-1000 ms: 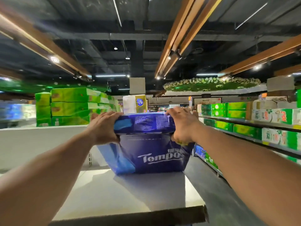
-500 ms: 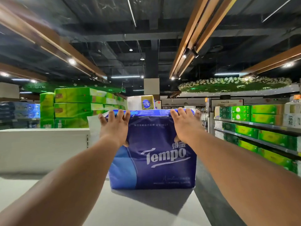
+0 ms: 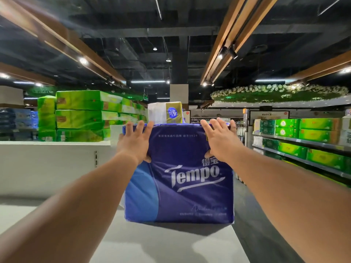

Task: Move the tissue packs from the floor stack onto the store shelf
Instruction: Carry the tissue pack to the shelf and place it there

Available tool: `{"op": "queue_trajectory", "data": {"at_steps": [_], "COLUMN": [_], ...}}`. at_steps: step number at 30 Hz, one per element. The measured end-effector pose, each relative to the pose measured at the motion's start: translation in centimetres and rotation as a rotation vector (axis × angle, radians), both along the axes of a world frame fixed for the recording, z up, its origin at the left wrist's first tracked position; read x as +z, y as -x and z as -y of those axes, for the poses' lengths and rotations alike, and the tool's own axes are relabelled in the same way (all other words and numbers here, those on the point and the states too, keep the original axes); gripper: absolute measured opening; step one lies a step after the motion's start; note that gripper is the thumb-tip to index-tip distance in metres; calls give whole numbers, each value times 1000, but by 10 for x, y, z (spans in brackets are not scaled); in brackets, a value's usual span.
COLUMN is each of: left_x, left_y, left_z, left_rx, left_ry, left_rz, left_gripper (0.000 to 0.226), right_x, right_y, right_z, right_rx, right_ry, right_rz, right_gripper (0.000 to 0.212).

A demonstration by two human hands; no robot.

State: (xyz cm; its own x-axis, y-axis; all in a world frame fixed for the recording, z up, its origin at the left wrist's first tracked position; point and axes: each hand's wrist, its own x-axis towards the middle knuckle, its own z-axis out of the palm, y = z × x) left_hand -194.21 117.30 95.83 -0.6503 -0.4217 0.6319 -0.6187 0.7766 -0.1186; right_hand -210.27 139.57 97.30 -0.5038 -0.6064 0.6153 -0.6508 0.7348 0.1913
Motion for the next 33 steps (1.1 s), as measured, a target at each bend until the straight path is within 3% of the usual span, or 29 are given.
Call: {"op": "queue_trajectory", "data": {"at_steps": [3, 6, 12, 20, 26, 33], "left_x": [-10, -25, -19, -15, -27, -40], "left_y": [-6, -26, -87, -173, -264, -438], "left_z": [-10, -15, -29, -68, -108, -155], "left_rx": [6, 34, 112, 208, 326, 551], "left_ry": [-25, -15, -41, 44, -12, -190], "left_rz": [-7, 12, 6, -22, 54, 10], "left_gripper": [122, 106, 105, 100, 105, 101], "right_x": [-10, -28, -38, -45, -64, -90], "right_y": [-18, -45, -90, -160, -247, -388], "right_z": [-3, 2, 17, 8, 4, -7], "right_rx": [-37, 70, 210, 303, 332, 452], "right_ry": [16, 74, 235, 236, 157, 42], "right_rz": [-73, -90, 87, 264, 439, 512], "right_gripper": [102, 92, 67, 44, 40, 48]}}
